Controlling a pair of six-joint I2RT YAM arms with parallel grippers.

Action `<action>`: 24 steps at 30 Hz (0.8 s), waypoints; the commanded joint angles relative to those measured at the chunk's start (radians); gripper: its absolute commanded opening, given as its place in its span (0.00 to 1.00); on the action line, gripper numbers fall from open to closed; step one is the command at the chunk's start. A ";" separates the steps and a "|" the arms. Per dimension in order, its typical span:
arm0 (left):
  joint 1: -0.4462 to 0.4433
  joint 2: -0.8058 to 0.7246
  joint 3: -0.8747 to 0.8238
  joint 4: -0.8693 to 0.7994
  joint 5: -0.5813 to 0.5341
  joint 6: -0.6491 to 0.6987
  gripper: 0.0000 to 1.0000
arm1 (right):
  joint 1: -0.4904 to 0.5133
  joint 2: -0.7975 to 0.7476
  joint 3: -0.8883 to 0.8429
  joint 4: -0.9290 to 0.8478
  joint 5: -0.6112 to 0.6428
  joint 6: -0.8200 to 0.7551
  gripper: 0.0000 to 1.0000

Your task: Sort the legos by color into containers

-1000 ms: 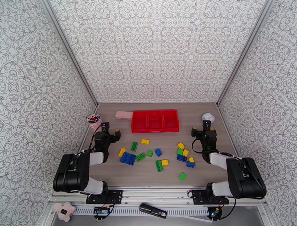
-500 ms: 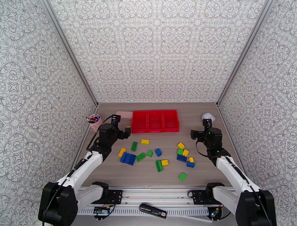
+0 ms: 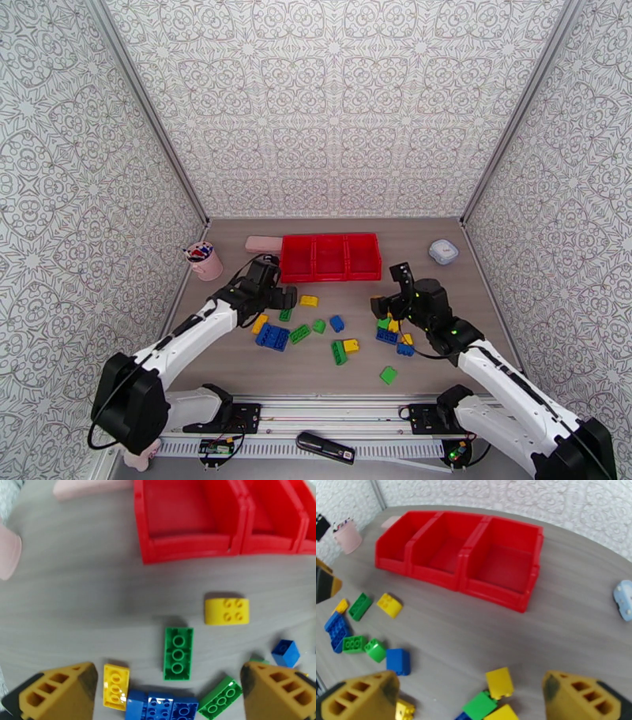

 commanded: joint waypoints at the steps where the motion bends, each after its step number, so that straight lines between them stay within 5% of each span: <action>1: -0.008 0.085 0.062 -0.095 0.026 -0.035 1.00 | 0.061 0.026 0.030 0.002 0.069 0.066 1.00; 16: -0.017 0.295 0.124 -0.048 0.061 -0.021 0.89 | 0.101 0.077 0.055 0.019 0.142 0.090 1.00; 24: -0.016 0.344 0.132 -0.035 0.076 -0.025 0.61 | 0.102 0.034 0.024 0.029 0.199 0.145 1.00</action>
